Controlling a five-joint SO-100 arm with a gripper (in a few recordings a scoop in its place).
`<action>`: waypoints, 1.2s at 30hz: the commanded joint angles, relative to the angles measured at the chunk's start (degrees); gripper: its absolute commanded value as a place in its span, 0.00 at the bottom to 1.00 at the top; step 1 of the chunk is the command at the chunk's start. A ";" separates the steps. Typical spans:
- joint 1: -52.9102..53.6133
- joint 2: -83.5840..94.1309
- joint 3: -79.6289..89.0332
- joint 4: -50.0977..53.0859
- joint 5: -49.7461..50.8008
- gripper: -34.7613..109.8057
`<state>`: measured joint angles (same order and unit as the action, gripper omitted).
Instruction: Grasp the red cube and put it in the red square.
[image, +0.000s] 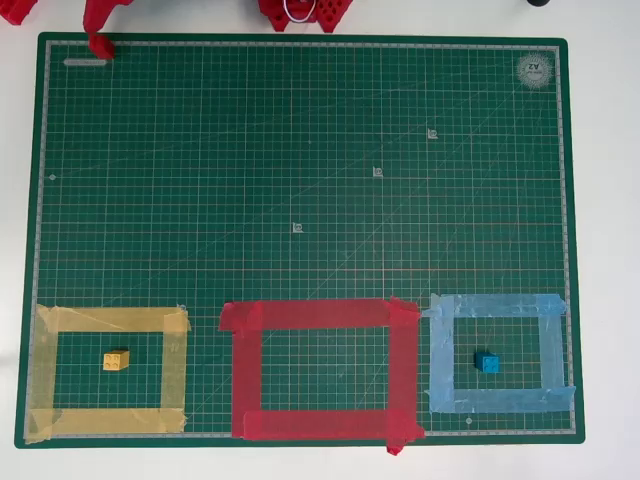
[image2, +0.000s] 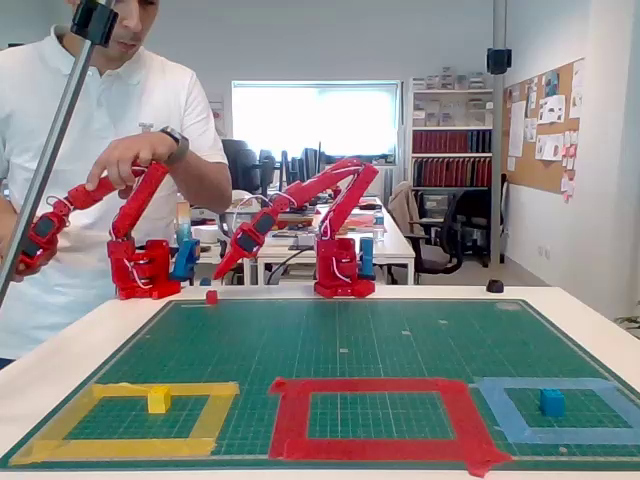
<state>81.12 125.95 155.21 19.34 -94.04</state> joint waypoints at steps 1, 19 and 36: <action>1.05 -0.44 0.53 -2.11 -0.97 0.38; -5.27 -5.01 -1.76 -8.96 4.13 0.38; -5.36 -13.18 -4.04 -11.34 3.78 0.38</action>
<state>75.41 113.03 154.16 8.61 -89.65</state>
